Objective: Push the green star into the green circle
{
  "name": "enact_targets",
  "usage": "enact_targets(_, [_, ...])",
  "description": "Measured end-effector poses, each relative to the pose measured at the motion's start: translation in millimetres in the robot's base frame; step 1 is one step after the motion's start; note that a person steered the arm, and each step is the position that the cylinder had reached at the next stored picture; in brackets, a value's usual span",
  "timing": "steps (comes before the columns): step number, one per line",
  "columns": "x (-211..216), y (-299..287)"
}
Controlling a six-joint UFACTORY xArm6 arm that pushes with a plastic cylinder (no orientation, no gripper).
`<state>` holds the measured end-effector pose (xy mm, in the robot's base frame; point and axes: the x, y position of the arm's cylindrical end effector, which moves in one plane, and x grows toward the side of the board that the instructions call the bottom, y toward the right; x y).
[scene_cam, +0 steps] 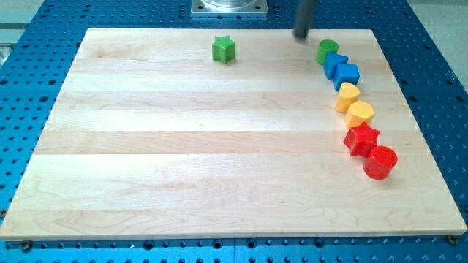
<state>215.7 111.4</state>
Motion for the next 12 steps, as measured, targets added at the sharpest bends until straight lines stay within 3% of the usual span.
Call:
enact_targets(2, [97.9, -122.3])
enact_targets(3, [68.2, -181.4])
enact_targets(4, [40.5, -155.1])
enact_targets(6, [27.1, -31.8])
enact_targets(9, [109.8, -61.2])
enact_targets(10, [93.0, -35.2])
enact_targets(11, [48.1, -9.3])
enact_targets(12, [47.2, -7.7])
